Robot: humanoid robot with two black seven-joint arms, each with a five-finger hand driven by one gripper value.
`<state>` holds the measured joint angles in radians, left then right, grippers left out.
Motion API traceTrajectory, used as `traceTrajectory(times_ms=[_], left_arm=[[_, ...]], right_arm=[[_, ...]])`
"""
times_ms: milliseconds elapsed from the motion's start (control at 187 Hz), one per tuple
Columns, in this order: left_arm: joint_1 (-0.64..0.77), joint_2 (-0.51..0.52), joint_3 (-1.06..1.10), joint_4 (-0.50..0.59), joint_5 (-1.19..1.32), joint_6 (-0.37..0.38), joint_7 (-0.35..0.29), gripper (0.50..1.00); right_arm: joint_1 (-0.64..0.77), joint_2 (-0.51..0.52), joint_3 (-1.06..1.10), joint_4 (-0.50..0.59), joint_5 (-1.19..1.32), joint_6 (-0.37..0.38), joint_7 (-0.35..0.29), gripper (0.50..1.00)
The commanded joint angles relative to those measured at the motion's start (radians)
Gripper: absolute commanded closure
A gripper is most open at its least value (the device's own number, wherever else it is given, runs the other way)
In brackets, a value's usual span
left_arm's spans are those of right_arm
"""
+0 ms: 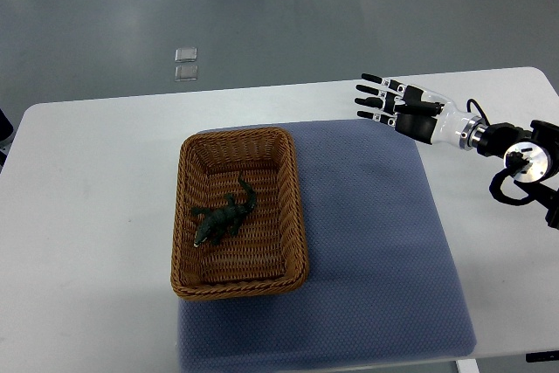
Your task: Place crocodile in brown basket with right hand
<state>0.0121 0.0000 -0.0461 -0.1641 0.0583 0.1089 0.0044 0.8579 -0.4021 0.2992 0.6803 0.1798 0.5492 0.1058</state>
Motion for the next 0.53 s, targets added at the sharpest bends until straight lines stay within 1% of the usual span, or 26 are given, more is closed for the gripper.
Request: traceTrajectory(times_ms=[0,139,182,529], left_arm=[[0.0,0.0,0.0,0.0,0.0,0.0,0.0,0.5],[0.0,0.0,0.0,0.0,0.0,0.0,0.0,0.5],[0.0,0.0,0.0,0.0,0.0,0.0,0.0,0.5],[0.0,0.0,0.0,0.0,0.0,0.0,0.0,0.5]], right_arm=[[0.0,0.002,-0.002,0.001,0.033,-0.003,-0.003,0.57],[0.0,0.006,0.0,-0.001,0.036,-0.017,-0.001,0.568],[0.0,0.008,0.001,-0.001,0.036,-0.017,0.006,0.568],[-0.02,0.015,0.0,-0.002,0.03,-0.014,0.008,0.568]])
